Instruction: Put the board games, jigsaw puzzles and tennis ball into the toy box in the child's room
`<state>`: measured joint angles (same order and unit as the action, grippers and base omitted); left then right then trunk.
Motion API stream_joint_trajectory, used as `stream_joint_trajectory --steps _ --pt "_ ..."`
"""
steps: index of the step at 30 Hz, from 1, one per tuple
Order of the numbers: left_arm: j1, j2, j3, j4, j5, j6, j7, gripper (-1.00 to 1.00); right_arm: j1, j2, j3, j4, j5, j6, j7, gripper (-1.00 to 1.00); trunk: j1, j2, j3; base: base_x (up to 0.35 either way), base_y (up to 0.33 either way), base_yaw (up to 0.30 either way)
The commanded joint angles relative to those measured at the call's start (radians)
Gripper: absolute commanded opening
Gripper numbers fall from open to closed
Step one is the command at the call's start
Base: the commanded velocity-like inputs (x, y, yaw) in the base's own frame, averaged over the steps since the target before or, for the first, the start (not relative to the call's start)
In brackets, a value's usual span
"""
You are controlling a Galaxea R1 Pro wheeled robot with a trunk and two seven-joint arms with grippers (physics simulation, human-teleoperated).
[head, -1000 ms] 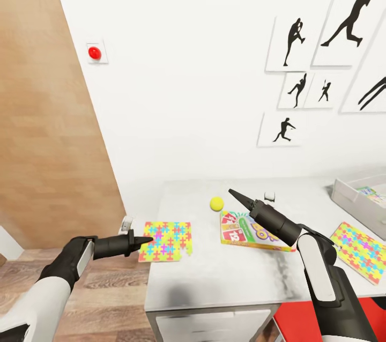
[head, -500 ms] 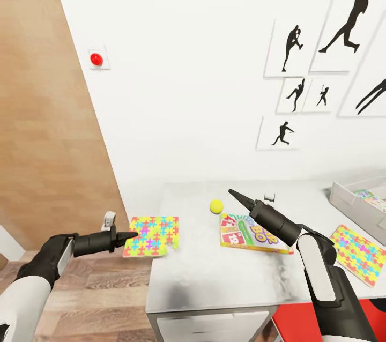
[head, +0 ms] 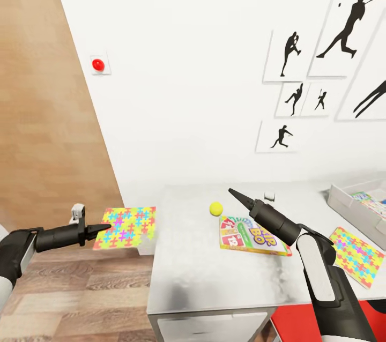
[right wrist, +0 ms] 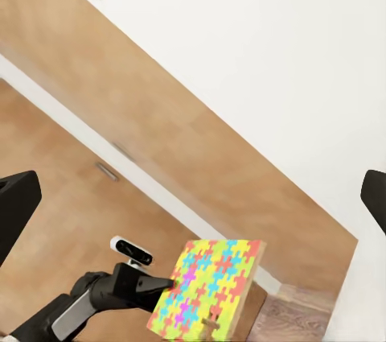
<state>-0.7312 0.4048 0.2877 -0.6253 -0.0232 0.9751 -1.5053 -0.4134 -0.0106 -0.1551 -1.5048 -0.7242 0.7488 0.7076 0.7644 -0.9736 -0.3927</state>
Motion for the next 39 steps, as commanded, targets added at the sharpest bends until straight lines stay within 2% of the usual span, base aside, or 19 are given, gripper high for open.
stream_joint_trajectory --steps 1,3,6,19,39 --pt "0.000 0.009 0.001 0.000 -0.004 0.010 -0.025 -1.00 -0.001 0.000 -0.001 0.000 -0.002 0.006 0.002 1.00 -0.004 0.007 0.002 0.000 0.000 0.000" --pt "0.000 0.020 0.000 0.000 -0.005 0.010 -0.066 -1.00 -0.001 0.000 -0.001 0.000 -0.002 0.004 0.004 1.00 -0.012 0.021 0.009 0.000 0.000 0.000" --pt "0.000 0.028 0.000 0.000 -0.007 0.010 -0.066 -1.00 0.000 0.000 -0.002 0.000 -0.002 0.003 0.006 1.00 -0.023 0.042 0.022 0.000 0.000 0.000" --pt "0.000 0.030 -0.001 -0.001 -0.006 0.010 -0.066 -1.00 0.001 0.000 -0.003 0.006 -0.001 0.004 0.008 1.00 -0.073 0.133 0.082 -0.059 0.000 0.043" --pt "0.000 0.028 -0.001 -0.001 -0.007 0.007 -0.066 -1.00 0.001 0.000 -0.006 0.001 0.007 0.007 -0.003 1.00 -0.150 0.273 0.146 0.000 0.000 0.004"
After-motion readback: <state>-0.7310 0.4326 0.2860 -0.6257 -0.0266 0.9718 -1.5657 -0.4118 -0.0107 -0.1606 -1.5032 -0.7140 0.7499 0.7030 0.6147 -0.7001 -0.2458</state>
